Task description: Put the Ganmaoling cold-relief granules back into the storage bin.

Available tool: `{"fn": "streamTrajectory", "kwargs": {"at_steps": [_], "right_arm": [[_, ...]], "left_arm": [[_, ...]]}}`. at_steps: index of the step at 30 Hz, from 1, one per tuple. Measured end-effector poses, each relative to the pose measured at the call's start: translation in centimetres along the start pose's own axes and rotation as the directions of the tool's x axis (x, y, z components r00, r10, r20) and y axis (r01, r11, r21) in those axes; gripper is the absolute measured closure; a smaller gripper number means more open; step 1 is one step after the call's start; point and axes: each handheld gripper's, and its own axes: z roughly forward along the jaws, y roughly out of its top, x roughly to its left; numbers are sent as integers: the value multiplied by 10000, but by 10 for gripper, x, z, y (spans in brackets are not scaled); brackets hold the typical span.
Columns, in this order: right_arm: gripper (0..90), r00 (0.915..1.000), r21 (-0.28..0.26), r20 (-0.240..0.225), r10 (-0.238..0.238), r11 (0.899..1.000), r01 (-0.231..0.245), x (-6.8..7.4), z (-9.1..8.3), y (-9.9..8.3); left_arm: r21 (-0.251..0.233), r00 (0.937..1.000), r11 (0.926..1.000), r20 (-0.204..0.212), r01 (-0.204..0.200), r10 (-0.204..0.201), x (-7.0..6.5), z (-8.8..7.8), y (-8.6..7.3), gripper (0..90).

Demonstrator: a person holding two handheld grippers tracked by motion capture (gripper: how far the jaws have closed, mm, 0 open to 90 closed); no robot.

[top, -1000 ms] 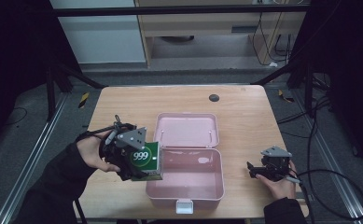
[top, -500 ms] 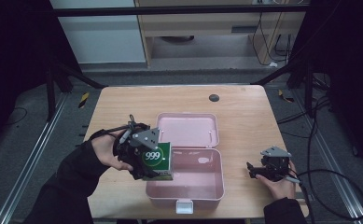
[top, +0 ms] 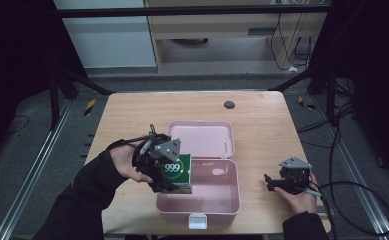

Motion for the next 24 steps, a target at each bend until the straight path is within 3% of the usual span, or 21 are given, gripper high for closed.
{"fn": "streamTrajectory", "kwargs": {"at_steps": [14,17,20,24], "right_arm": [[39,10000,61,-4,-86,9999,86,1,1,0],[39,9999,70,-13,-100,9999,100,1,1,0],[39,9999,96,-4,-109,9999,109,1,1,0],[39,9999,95,-5,-145,9998,145,1,2,0]], "left_arm": [[-114,9990,9990,21,436,-435,5,21,-12,146],[-12,9993,9993,20,371,-371,6,25,-14,145],[-215,9975,9973,69,709,-708,5,30,-18,145],[-117,9975,9974,52,709,-709,7,34,-23,145]]}}
